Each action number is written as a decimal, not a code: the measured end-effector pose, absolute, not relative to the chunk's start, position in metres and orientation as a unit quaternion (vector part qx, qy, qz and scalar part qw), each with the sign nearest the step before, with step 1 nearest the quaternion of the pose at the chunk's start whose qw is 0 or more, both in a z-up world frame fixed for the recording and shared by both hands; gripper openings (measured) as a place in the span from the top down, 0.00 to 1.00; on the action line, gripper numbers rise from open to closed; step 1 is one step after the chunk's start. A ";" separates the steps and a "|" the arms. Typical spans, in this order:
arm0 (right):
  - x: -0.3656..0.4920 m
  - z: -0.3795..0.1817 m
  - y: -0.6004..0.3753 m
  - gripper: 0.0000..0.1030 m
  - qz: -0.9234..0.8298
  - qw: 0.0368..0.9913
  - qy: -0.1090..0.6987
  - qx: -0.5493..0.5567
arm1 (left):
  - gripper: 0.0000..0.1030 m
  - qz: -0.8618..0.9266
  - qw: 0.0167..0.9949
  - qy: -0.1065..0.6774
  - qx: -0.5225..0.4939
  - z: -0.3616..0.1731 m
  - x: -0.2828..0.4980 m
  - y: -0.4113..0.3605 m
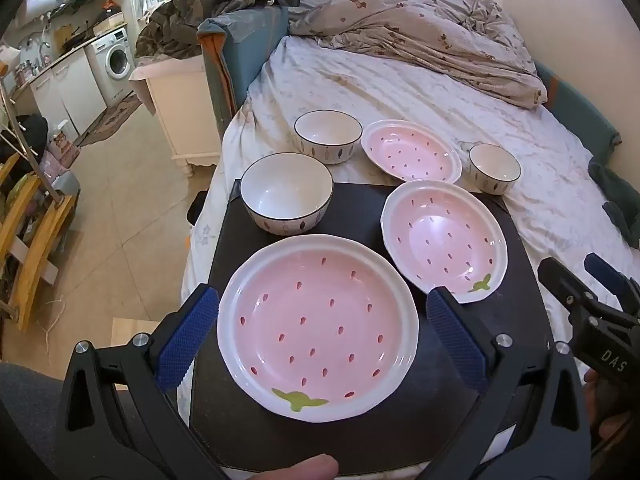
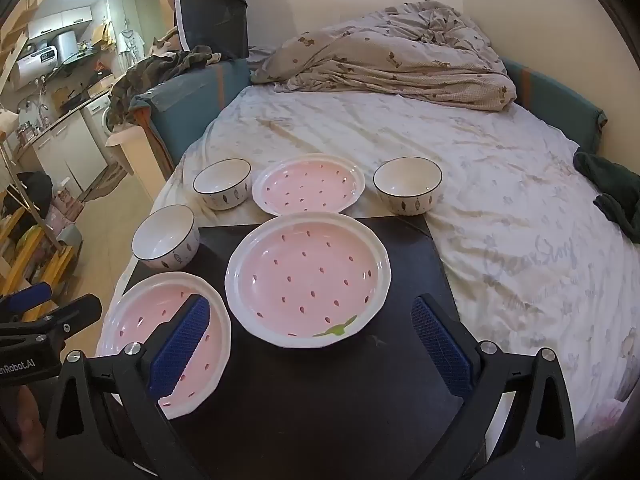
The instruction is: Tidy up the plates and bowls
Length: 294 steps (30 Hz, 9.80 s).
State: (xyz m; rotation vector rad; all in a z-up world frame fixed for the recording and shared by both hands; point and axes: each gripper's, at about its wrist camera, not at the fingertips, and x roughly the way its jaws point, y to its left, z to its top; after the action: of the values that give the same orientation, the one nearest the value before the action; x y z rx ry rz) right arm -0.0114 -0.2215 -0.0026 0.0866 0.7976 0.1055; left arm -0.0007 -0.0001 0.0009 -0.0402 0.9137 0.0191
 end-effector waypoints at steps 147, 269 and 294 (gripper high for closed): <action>0.055 -0.147 -0.162 0.88 0.207 0.711 0.643 0.195 | 0.81 0.063 0.740 0.651 -0.156 -0.127 0.062 0.111; 0.136 -0.136 -0.321 0.77 0.066 0.733 0.612 0.291 | 0.66 -0.086 0.763 0.641 0.021 -0.127 0.169 -0.083; 0.133 -0.111 -0.337 0.69 0.030 0.761 0.604 0.234 | 0.67 -0.075 0.763 0.642 0.024 -0.125 0.167 -0.088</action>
State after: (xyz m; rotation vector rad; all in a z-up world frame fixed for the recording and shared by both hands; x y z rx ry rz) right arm 0.1333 -0.3368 -0.1111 0.5097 1.3154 0.0642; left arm 0.1670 -0.0882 -0.1247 0.0530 1.3952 -0.1630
